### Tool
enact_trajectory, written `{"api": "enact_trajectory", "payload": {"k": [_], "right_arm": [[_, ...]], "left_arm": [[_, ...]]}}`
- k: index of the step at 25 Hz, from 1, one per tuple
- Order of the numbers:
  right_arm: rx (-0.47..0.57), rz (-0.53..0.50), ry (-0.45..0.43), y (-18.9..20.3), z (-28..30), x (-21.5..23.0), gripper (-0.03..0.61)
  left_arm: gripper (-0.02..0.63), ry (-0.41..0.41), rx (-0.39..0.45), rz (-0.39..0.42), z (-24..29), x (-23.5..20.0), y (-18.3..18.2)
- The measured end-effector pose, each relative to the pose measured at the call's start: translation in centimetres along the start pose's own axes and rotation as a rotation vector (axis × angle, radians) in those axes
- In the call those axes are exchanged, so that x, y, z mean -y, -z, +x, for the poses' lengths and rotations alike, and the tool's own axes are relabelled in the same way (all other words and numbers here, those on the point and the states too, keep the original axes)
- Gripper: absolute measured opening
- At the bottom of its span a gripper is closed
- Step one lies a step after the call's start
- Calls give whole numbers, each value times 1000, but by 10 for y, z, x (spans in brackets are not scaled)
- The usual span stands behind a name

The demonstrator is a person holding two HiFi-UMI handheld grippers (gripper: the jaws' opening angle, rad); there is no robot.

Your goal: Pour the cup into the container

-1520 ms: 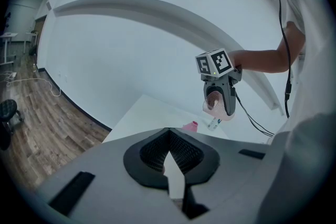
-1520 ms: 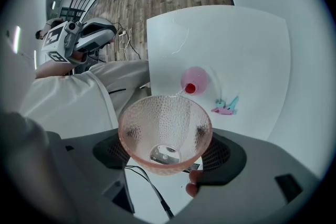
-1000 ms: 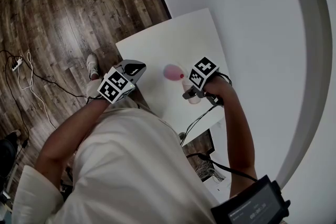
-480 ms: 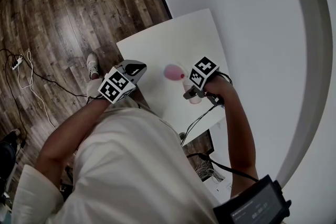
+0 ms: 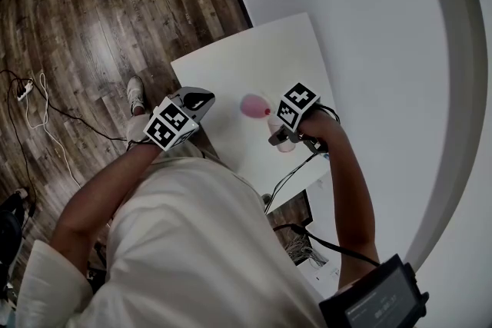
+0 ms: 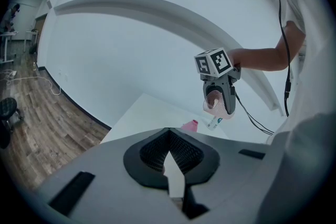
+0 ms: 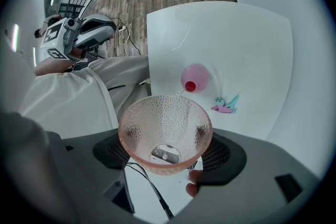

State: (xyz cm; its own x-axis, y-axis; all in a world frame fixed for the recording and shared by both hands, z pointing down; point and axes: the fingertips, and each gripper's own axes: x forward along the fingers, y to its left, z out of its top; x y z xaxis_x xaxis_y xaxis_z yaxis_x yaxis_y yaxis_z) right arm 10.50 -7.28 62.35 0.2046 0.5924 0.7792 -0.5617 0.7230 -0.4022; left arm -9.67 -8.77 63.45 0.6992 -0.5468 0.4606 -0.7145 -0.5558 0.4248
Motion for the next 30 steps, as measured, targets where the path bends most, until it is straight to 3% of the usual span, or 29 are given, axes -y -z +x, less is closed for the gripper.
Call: {"api": "enact_trajectory", "payload": {"k": [30], "right_arm": [[-70,-22,-21,-1,8,1,380]], "left_arm": [[9,-10,-5,-14,-3,-1,2]]}}
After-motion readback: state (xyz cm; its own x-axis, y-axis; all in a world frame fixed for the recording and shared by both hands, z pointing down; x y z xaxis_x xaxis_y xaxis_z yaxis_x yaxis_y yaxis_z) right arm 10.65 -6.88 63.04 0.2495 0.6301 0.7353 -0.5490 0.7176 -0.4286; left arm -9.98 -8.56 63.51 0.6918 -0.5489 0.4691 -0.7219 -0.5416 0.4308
